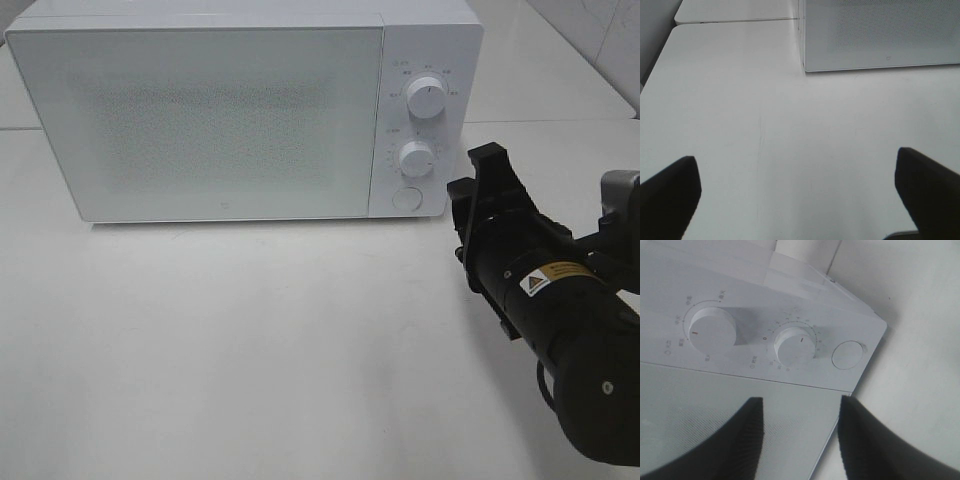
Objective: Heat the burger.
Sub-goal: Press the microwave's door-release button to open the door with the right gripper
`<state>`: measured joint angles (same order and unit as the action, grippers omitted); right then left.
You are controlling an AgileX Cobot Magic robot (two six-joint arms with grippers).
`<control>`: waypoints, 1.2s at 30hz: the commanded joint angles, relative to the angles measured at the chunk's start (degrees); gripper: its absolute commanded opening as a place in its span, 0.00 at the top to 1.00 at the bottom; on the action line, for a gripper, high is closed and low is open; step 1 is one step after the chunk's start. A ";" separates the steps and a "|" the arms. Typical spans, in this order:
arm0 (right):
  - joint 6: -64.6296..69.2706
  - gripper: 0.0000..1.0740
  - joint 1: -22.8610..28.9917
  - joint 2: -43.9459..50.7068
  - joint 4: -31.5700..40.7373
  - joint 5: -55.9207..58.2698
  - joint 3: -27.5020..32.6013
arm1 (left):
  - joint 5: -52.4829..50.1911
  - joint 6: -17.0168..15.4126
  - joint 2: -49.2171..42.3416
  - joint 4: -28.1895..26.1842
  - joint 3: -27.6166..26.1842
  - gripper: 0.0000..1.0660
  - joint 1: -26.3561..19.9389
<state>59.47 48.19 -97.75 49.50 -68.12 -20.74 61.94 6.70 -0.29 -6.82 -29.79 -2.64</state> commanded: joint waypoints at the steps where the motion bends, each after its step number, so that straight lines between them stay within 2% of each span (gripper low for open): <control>1: 6.70 0.68 0.23 -0.06 -0.17 1.38 -0.46 | -0.52 0.00 -0.97 -0.11 0.23 0.08 0.06; 3: 8.25 0.72 0.23 -0.06 -0.17 1.55 -0.46 | -0.52 0.00 -0.97 -0.11 0.23 0.08 0.06; 5: 12.38 0.85 0.23 -0.06 -0.17 1.83 -0.46 | -0.52 0.00 -0.97 -0.11 0.23 0.08 0.06; 6: 12.38 0.85 0.23 -0.06 -0.17 1.83 -0.46 | -0.52 0.00 -0.97 -0.11 0.23 0.08 0.06; 8: 12.72 0.93 0.23 -0.06 -0.11 2.52 -0.46 | -0.52 0.00 -0.97 -0.11 0.23 0.08 0.06; 11: 13.18 0.99 0.17 -0.06 -0.11 4.24 -0.52 | -0.52 0.00 -0.97 -0.11 0.23 0.08 0.06; 20: 14.84 1.00 0.00 -1.78 -0.17 4.93 -0.57 | -0.52 0.00 -0.97 -0.11 0.23 0.08 0.06; 25: 16.33 1.00 0.00 -5.16 -0.34 5.44 -2.81 | -0.52 0.00 -0.97 -0.11 0.23 0.08 0.06; 36: 19.19 1.00 -6.93 -10.94 -7.10 11.34 -10.14 | -0.52 0.00 -0.97 -0.11 0.23 0.08 0.06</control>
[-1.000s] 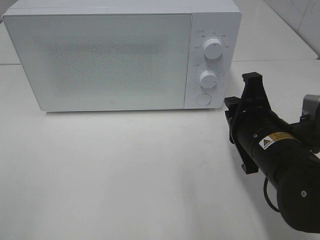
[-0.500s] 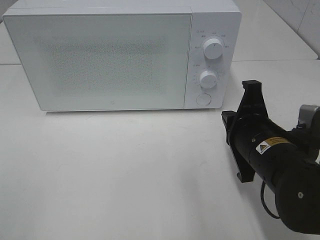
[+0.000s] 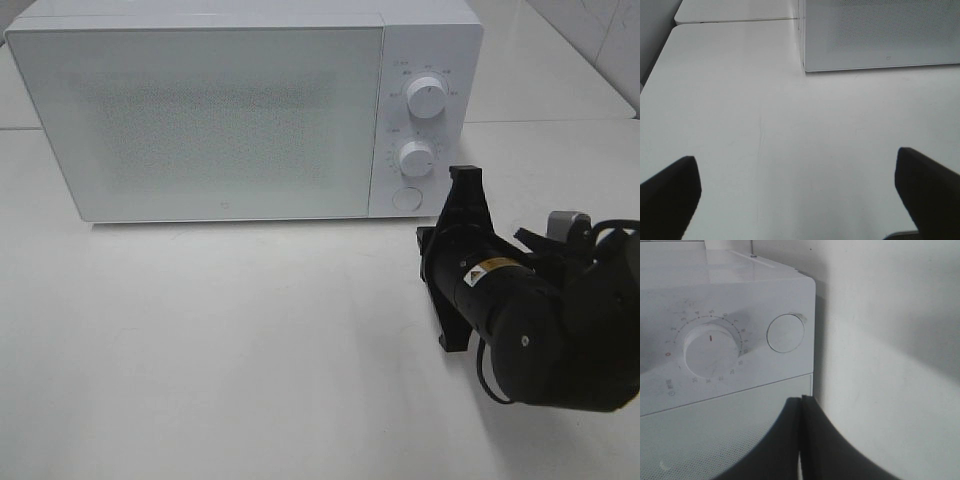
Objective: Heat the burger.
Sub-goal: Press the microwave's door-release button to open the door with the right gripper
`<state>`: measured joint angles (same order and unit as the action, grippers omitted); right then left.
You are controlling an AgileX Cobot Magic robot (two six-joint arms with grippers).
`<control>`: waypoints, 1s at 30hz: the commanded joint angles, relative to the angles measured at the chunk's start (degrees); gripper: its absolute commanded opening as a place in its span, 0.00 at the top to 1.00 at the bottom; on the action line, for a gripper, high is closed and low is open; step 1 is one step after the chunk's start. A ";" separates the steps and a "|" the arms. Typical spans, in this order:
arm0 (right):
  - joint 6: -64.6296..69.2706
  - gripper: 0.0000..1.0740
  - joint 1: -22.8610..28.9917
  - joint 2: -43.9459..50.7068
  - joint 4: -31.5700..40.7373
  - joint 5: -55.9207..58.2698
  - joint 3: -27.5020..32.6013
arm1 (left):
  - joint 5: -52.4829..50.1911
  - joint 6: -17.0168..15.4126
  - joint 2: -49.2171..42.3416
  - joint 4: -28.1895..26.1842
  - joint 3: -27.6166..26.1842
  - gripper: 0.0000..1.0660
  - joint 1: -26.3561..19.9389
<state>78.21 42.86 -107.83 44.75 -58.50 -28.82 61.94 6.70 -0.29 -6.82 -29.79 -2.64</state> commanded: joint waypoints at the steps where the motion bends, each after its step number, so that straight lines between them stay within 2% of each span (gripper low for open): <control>1: 0.46 1.00 -2.86 -1.60 -3.44 3.50 -3.90 | -0.52 0.00 -0.97 -0.11 0.23 0.08 0.06; 8: 0.46 1.00 -5.39 -4.58 -5.27 4.58 -8.71 | -0.52 0.00 -0.97 -0.11 0.23 0.08 0.06; 10: 0.46 1.00 -6.76 -7.22 -5.21 4.76 -12.03 | -0.52 0.00 -0.97 -0.11 0.23 0.08 0.06; 30: -0.69 1.00 -9.97 -14.21 -2.92 4.76 -19.77 | -0.52 0.00 -0.97 -0.11 0.23 0.08 0.06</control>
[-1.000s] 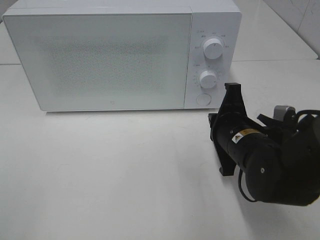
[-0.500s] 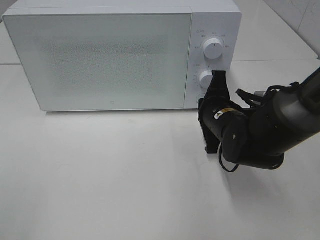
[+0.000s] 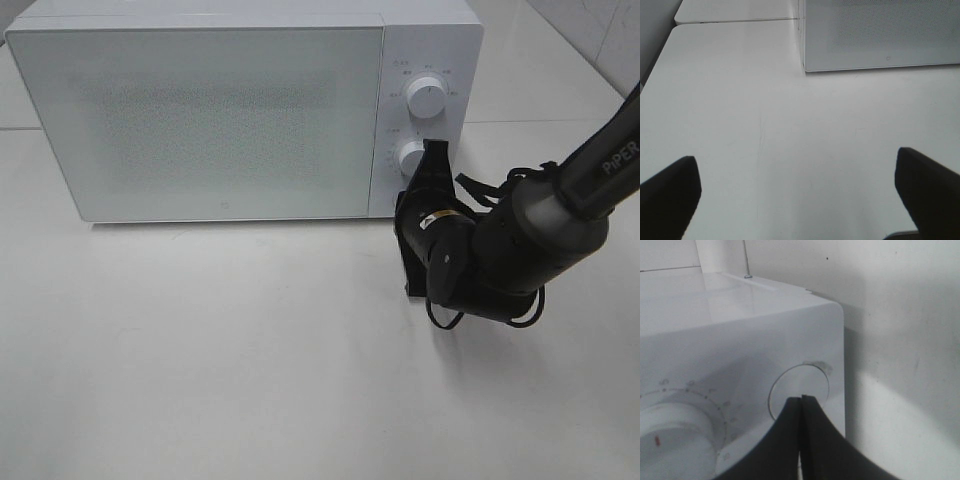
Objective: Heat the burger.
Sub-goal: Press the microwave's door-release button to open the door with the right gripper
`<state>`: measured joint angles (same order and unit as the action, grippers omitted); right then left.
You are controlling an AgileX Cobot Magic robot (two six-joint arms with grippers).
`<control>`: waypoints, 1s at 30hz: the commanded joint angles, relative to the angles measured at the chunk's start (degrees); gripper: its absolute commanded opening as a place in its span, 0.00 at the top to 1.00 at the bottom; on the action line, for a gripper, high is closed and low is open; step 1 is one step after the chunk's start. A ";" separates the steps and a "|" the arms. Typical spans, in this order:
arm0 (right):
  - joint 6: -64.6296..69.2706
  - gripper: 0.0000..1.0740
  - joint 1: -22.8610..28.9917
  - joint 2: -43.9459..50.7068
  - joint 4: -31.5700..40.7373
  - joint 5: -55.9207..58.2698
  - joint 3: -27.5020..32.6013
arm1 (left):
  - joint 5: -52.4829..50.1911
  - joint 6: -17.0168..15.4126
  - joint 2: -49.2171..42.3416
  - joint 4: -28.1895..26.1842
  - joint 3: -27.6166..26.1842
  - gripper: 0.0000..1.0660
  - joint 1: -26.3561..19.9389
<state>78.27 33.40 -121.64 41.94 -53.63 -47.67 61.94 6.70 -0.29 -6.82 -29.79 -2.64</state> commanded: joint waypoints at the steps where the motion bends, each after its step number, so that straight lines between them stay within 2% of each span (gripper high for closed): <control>1: -0.80 1.00 -0.52 -0.52 -0.06 -0.40 -0.92 | -0.52 0.00 -0.97 -0.11 0.23 0.08 0.06; 13: -1.26 1.00 -1.20 -2.06 0.80 0.57 -3.78 | -0.52 0.00 -0.97 -0.11 0.23 0.08 0.06; 22: -1.72 1.00 -1.20 -2.98 2.81 -2.46 -4.81 | -0.52 0.00 -0.97 -0.11 0.23 0.08 0.06; 30: -2.23 1.00 -1.20 -4.76 2.92 -6.65 -8.71 | -0.52 0.00 -0.97 -0.11 0.23 0.08 0.06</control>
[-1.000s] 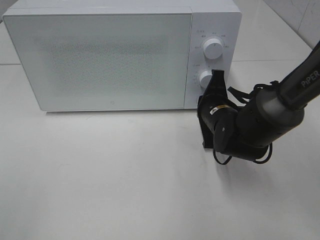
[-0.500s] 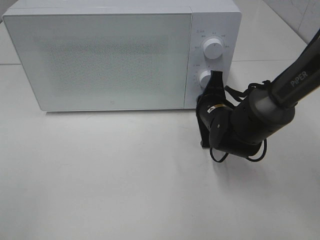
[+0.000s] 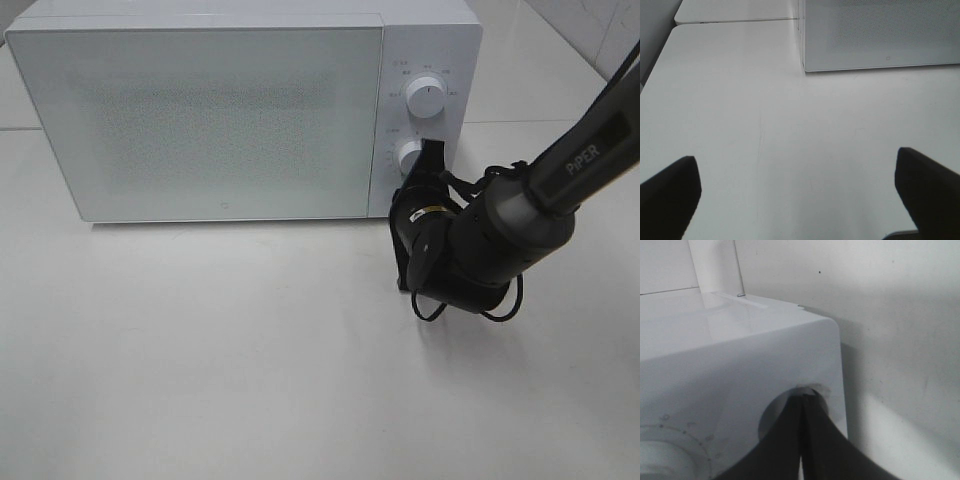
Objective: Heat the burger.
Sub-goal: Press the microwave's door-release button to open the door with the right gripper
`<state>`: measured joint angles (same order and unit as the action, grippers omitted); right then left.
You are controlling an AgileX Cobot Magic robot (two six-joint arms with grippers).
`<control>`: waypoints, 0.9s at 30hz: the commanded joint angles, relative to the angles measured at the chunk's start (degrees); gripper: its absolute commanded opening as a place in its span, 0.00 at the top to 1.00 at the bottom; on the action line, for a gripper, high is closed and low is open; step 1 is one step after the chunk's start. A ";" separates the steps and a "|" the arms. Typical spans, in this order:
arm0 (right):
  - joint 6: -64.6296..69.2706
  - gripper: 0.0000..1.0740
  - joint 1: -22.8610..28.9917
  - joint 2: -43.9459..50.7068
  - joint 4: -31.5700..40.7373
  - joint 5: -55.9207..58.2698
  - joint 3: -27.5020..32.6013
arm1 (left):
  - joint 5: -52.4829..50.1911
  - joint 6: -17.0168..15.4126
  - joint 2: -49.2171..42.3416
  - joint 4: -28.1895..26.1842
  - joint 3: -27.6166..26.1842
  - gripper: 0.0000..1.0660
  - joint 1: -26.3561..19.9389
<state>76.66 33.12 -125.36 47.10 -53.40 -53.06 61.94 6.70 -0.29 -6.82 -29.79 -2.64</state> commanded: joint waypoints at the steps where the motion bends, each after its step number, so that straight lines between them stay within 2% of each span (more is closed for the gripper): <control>1: -1.03 1.00 -0.92 -1.32 -2.23 -8.08 -3.72 | -0.52 0.00 -0.97 -0.11 0.23 0.08 0.06; 5: -2.41 1.00 -0.92 -1.43 -0.23 -11.29 -5.39 | -0.52 0.00 -0.97 -0.11 0.23 0.08 0.06; 9: -3.27 1.00 -0.92 -2.81 2.64 -12.83 -9.63 | -0.52 0.00 -0.97 -0.11 0.23 0.08 0.06; 27: -5.33 1.00 -0.86 -1.95 2.06 -10.20 -8.31 | -0.52 0.00 -0.97 -0.11 0.23 0.08 0.06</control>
<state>71.85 35.29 -127.43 58.16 -55.29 -58.10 61.94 6.70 -0.29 -6.82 -29.79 -2.64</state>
